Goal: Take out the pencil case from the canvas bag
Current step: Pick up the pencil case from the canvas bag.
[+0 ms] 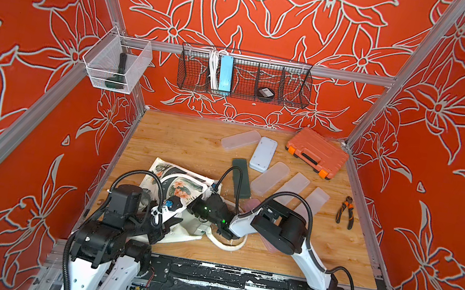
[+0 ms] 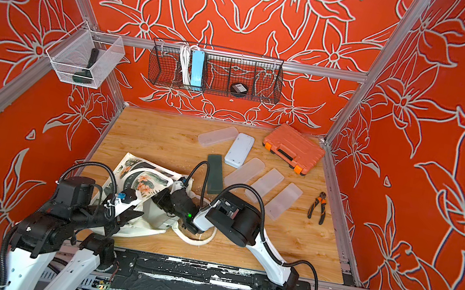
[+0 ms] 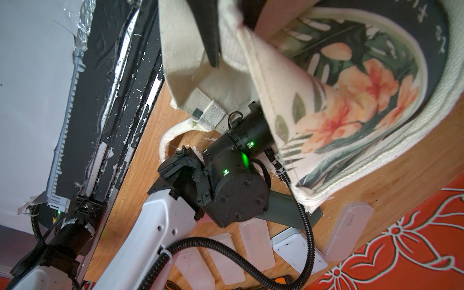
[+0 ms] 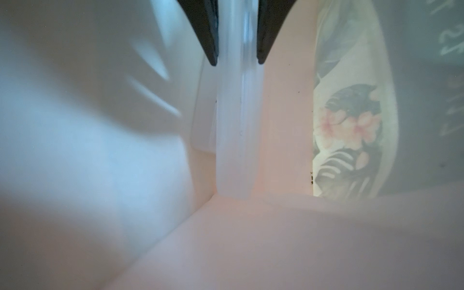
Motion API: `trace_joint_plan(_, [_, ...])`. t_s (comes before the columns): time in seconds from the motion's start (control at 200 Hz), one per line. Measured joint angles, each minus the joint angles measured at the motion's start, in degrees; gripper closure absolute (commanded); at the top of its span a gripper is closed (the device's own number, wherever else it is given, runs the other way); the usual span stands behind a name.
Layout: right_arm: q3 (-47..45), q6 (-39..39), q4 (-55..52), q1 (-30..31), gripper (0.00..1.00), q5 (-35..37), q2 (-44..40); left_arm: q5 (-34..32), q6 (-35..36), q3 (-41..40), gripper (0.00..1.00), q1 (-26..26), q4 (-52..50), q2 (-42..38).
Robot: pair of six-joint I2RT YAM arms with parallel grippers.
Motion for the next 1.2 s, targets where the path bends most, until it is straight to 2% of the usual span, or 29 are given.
trace_joint_plan(0.17, [-7.0,-4.2,0.1,-0.1,0.89,1.5,-6.1,0.1,-1.5,-1.5,1.00,0.0,1.3,-1.5])
trace_joint_plan(0.495, [-11.1,-11.6,-6.1,0.2,0.93,2.8,-15.9,-1.2,-4.3,-1.6,1.00,-0.1,3.6,-0.5])
trace_joint_plan(1.196, [-16.5,-25.7,-29.5,0.3,0.94,10.9,-33.9,-8.5,-14.1,-3.1,1.00,-0.1,9.0,1.7])
